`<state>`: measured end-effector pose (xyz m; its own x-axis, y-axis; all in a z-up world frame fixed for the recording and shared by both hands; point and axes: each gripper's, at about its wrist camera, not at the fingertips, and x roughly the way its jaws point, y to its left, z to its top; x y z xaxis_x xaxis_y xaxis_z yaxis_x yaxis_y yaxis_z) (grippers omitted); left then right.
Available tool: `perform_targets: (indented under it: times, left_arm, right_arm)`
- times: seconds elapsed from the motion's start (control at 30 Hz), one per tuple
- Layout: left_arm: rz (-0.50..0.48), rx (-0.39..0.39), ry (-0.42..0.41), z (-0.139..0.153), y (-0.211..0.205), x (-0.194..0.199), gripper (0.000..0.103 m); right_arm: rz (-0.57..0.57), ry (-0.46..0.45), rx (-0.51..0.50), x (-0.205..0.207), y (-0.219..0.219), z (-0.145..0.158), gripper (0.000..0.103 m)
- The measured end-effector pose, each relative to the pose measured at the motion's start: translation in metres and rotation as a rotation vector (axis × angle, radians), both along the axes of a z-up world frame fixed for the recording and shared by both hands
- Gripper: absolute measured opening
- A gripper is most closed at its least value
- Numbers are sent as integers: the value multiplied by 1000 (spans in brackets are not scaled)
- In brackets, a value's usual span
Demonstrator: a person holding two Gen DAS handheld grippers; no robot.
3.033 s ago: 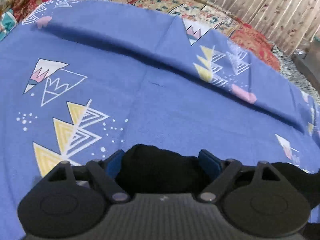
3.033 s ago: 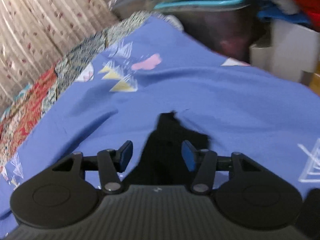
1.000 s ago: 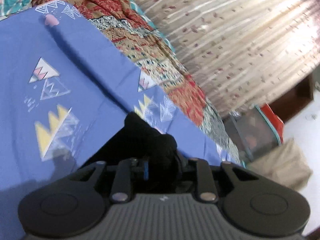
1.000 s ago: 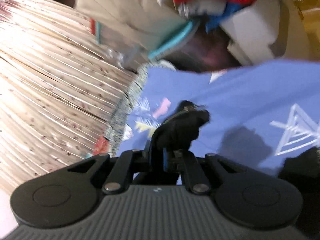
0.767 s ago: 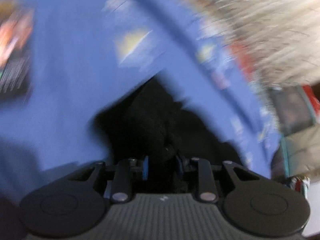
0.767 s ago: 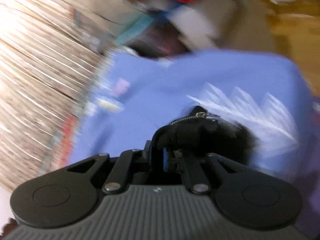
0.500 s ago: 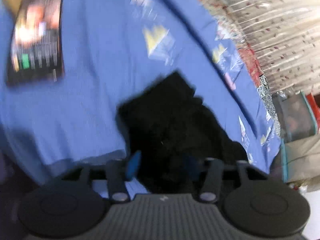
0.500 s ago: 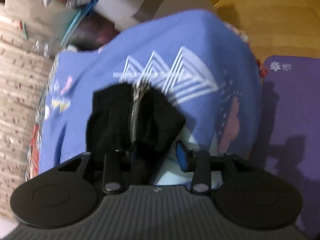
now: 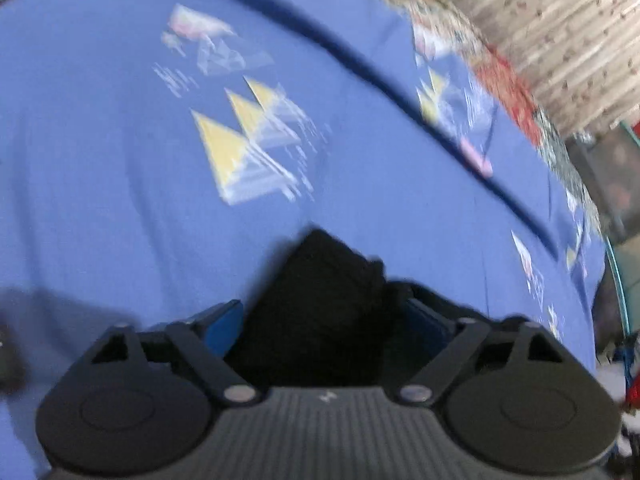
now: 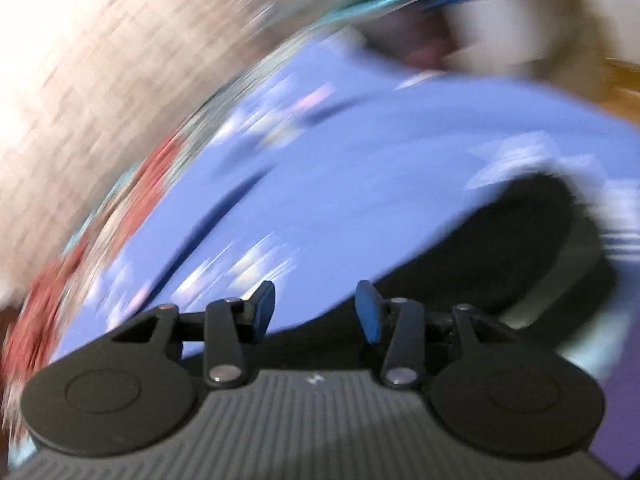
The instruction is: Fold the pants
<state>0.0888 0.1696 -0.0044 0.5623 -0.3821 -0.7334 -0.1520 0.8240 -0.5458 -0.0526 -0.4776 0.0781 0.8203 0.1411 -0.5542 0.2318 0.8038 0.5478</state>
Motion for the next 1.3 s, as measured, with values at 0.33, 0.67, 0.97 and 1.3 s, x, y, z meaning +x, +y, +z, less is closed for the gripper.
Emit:
perform_targets:
  times: [0.33, 0.67, 0.97, 1.3]
  left_arm:
    - [24, 89, -49, 4, -17, -21, 45]
    - [228, 231, -196, 25, -12, -57, 18]
    - [180, 391, -136, 1, -32, -37, 51]
    - [193, 111, -135, 24, 15, -114, 78]
  right_arm:
    - [564, 127, -372, 193, 219, -42, 70]
    - [446, 47, -323, 219, 230, -30, 6]
    - [410, 167, -406, 251, 244, -68, 35]
    - [829, -21, -129, 127, 254, -37, 53]
